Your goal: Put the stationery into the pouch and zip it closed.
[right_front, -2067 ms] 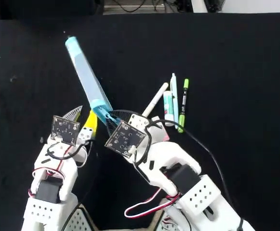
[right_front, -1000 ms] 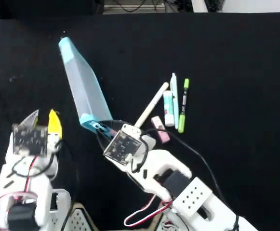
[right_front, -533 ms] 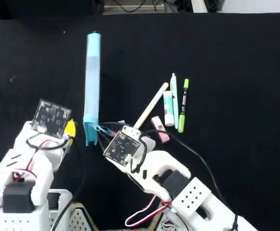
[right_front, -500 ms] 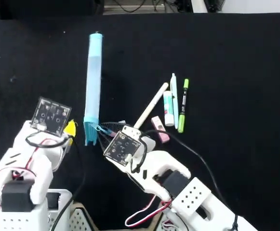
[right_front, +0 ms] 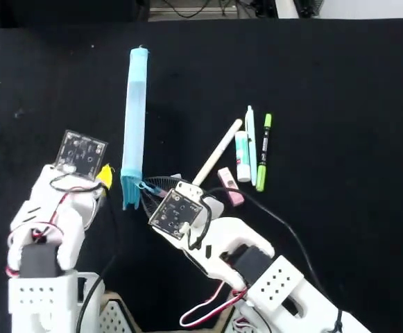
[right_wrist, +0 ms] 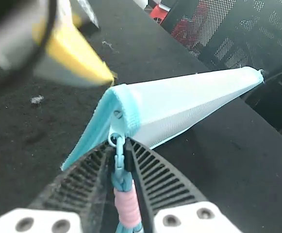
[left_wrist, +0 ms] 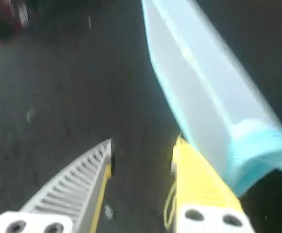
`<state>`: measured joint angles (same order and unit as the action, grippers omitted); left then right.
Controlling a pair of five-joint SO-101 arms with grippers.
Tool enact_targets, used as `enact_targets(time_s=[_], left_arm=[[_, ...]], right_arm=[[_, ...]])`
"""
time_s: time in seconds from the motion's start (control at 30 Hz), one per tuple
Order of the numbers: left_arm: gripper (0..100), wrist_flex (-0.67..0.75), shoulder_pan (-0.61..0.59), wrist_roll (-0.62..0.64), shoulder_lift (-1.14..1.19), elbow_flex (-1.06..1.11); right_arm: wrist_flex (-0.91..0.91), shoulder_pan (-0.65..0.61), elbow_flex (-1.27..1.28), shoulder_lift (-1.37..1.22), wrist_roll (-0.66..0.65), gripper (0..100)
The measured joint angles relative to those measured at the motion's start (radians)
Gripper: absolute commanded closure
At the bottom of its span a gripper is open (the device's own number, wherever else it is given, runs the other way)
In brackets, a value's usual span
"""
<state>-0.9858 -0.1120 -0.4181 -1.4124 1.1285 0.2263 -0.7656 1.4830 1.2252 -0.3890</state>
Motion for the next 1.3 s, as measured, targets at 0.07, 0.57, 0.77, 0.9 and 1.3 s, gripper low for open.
enact_targets(time_s=[0.07, 0.57, 0.77, 0.9, 1.3], left_arm=[[79, 0.091, -0.003, 0.003, 0.0, 0.087], [79, 0.517, 0.215, 0.232, 0.0, 0.44], [79, 0.516, 0.157, 0.284, 0.0, 0.44], [79, 0.42, 0.126, 0.288, 0.0, 0.411], [79, 0.046, 0.046, 0.192, 0.0, 0.267]], right_arm=[[0.0, 0.0, 0.0, 0.0, 0.0, 98.8], [0.0, 0.003, 0.0, 0.0, 0.0, 98.8], [0.0, 0.003, 0.0, 0.0, 0.0, 98.8], [0.0, 0.0, 0.0, 0.0, 0.0, 98.8], [0.0, 0.0, 0.02, 0.0, 0.0, 98.8]])
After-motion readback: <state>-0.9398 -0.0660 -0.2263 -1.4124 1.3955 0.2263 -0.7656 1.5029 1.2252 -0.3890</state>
